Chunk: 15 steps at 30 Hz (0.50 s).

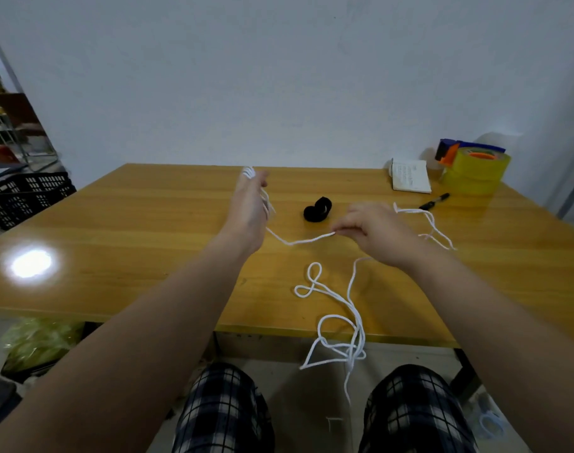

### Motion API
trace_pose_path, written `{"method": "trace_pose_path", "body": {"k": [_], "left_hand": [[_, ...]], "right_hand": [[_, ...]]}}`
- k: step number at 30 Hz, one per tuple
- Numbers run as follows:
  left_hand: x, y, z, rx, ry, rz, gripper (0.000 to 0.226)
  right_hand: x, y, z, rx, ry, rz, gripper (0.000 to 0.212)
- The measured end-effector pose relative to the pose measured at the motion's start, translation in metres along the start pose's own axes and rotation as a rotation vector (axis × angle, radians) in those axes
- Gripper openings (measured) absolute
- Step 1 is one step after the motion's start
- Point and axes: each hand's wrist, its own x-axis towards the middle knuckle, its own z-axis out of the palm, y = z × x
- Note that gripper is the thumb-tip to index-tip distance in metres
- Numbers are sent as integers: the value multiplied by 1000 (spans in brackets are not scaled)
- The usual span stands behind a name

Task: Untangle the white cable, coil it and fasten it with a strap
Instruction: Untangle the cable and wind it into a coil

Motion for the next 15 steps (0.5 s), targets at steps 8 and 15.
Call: {"method": "trace_pose_path", "body": {"k": [8,15], "left_hand": [[-9,-5,15,17,-353,-213,33],[-21,-2,23,150,-462,-287,29]], "right_hand": [[18,-23,-12,-235,61,-142,22],[25,-27,-25,-145,46,-118,22]]}}
